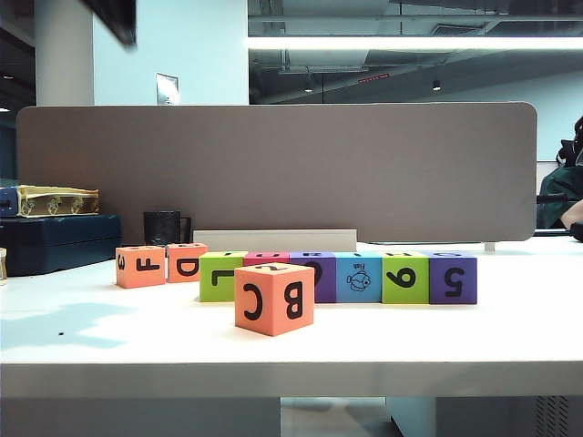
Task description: Select the appropriate blocks from the scattered letter blocks on the table and arrange them in a row to spell out "TURING".
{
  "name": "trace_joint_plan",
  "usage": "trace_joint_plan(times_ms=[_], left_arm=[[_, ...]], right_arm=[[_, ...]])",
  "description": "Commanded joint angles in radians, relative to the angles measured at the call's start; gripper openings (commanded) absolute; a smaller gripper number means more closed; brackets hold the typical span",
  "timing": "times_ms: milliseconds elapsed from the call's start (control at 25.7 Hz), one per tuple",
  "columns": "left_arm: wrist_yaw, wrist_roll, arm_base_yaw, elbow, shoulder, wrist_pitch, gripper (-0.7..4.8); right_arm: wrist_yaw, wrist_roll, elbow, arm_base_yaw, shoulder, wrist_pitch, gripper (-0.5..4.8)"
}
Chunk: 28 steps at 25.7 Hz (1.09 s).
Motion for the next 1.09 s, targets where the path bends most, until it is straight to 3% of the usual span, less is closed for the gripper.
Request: trace_joint_plan(times_ms=[39, 272, 1090], left_arm=[[0.038, -0.001, -0.007, -0.147, -0.016, 0.143, -0.06], [0.109, -0.024, -0.007, -0.294, -0.017, 0.261, -0.06], [0.108, -0.027, -0.007, -0.300, -0.016, 0.210, -0.06]], right_arm=[[0.002, -0.003, 0.003, 0.000, -0.010, 0.011, -0.01], [0.001, -0.003, 0.003, -0.001, -0.010, 0.011, -0.01], [0.001, -0.003, 0.003, -0.001, -0.010, 0.012, -0.01]])
